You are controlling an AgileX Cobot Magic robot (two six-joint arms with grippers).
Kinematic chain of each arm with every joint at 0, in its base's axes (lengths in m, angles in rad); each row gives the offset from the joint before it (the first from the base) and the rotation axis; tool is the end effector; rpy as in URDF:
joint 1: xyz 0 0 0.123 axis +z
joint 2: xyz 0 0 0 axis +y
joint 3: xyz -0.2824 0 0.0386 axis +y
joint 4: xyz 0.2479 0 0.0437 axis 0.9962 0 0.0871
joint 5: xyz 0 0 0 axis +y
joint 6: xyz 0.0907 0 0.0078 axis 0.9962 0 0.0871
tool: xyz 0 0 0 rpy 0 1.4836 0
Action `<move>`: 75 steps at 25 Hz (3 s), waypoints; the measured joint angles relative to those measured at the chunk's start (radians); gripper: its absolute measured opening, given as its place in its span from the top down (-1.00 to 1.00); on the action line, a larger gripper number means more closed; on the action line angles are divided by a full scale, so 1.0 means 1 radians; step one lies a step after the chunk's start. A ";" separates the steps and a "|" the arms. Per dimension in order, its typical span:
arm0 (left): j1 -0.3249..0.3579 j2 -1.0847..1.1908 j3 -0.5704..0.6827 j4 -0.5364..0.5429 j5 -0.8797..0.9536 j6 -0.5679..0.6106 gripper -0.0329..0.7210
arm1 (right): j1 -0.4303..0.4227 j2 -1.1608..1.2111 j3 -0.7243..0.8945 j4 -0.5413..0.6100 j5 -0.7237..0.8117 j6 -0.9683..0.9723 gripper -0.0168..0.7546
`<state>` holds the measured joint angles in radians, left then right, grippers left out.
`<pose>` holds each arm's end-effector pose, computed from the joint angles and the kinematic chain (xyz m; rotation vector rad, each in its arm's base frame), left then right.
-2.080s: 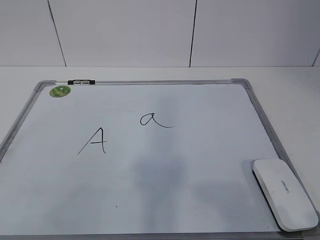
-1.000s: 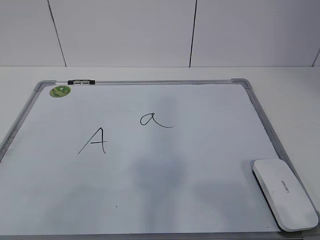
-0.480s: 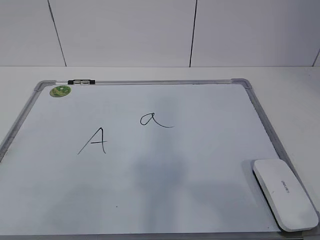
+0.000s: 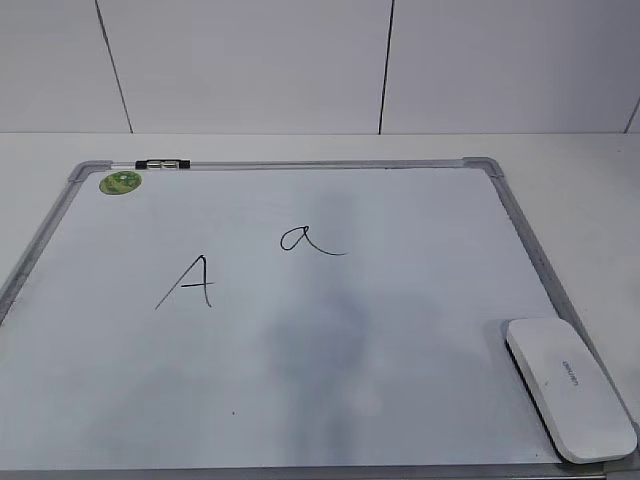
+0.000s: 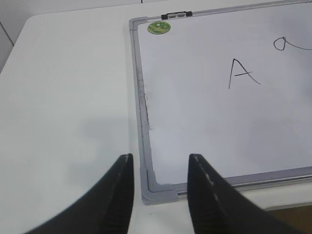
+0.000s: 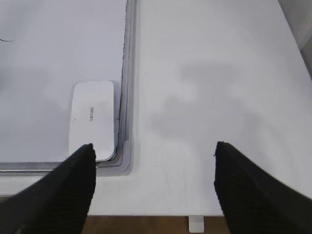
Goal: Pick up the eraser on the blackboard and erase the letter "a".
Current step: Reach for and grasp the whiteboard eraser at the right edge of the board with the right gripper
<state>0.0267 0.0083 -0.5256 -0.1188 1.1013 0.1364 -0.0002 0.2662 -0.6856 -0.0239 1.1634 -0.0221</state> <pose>-0.0083 -0.0099 0.2815 0.1227 2.0583 -0.0419 0.0183 -0.0020 0.3197 -0.0229 2.2275 -0.0418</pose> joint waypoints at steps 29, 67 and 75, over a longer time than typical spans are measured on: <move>0.000 0.000 0.000 0.000 0.000 0.000 0.21 | 0.031 0.624 -0.009 0.228 -0.026 -0.041 -0.57; 0.000 0.000 0.000 0.000 0.000 0.000 0.21 | 0.239 1.159 -0.140 0.107 -0.250 0.022 -0.57; 0.000 0.000 0.000 0.000 0.000 0.000 0.21 | 0.239 1.212 -0.173 0.119 -0.258 -0.021 -0.63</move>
<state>0.0267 0.0083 -0.5256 -0.1188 1.1013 0.1364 0.2392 1.4778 -0.8586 0.0950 0.9055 -0.0429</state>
